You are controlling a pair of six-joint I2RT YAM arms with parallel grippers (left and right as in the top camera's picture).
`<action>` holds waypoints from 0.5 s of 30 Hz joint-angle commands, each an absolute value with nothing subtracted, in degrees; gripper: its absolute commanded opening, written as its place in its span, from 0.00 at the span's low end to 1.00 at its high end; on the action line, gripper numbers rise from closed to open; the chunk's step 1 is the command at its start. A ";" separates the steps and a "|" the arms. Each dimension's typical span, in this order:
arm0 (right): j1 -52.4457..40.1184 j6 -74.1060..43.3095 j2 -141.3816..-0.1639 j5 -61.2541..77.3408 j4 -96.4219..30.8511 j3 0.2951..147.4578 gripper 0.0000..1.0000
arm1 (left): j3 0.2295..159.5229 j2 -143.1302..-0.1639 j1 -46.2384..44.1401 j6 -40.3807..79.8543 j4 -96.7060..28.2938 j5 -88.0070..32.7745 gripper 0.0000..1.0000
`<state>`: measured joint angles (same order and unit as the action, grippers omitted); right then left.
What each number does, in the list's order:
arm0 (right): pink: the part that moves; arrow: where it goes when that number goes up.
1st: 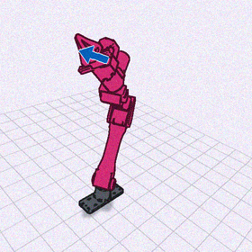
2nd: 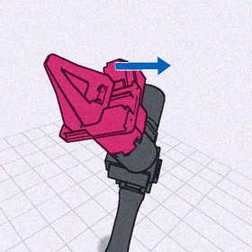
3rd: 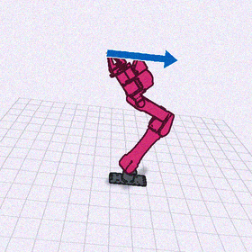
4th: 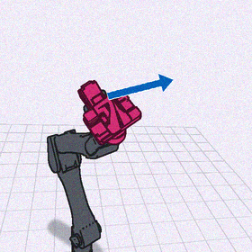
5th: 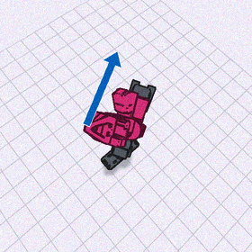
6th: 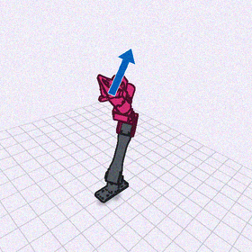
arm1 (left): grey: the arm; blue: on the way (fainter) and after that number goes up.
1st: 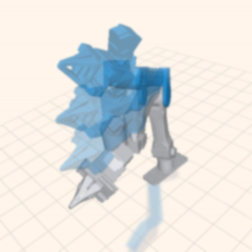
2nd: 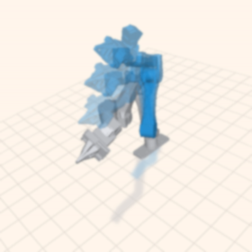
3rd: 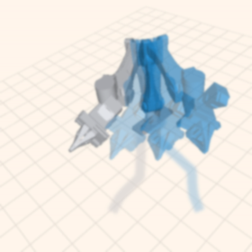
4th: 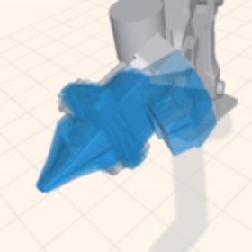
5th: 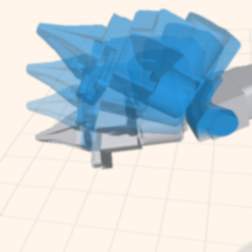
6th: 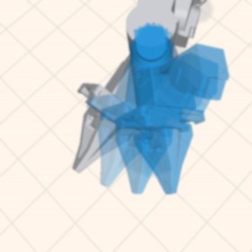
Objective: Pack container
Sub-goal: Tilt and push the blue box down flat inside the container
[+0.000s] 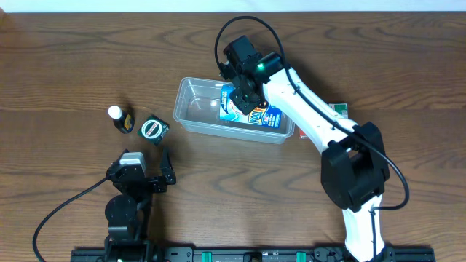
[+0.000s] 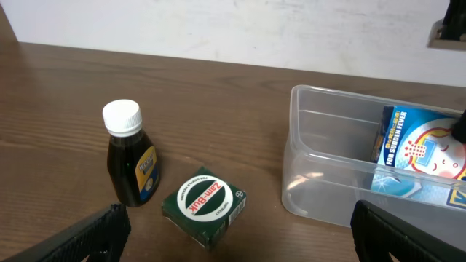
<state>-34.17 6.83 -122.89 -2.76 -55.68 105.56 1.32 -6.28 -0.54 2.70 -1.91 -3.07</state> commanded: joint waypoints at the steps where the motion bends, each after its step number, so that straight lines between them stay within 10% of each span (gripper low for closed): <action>1: -33.95 5.82 -123.83 -2.92 -55.51 105.25 0.01 | 0.23 -6.22 -0.30 1.74 -3.64 -3.86 0.98; 15: -34.13 5.76 -118.58 -4.14 -52.77 107.63 0.01 | 0.23 -6.22 -0.30 1.74 -3.64 -3.86 0.98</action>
